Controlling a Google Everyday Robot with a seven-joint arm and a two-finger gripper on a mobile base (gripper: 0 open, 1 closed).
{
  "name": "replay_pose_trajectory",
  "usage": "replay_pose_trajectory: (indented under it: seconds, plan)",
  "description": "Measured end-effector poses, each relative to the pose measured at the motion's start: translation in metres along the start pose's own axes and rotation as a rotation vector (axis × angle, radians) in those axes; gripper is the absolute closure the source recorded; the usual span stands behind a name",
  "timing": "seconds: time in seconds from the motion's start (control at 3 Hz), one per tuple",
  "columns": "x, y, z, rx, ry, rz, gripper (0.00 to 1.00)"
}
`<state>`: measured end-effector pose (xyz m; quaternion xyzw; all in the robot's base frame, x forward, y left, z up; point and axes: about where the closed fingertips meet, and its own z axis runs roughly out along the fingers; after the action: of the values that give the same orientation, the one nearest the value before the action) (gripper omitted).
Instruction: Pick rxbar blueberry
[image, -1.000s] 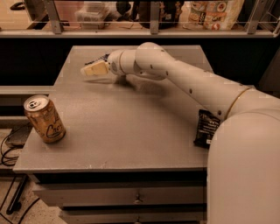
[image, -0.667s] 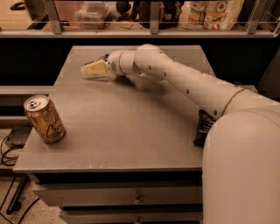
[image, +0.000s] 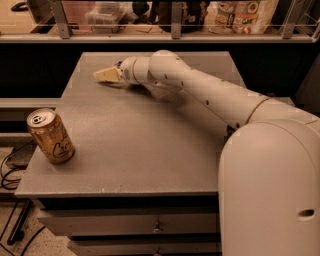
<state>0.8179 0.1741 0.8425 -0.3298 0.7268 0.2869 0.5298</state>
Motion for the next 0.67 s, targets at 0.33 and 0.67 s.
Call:
replay_pose_trajectory:
  seconds: [0.33,0.67]
  plan:
    - [-0.0005,0.0008,0.0015,0.012,0.012,-0.006,0.48]
    - [0.0001,0.0015,0.001,0.02,0.021,-0.01,0.7]
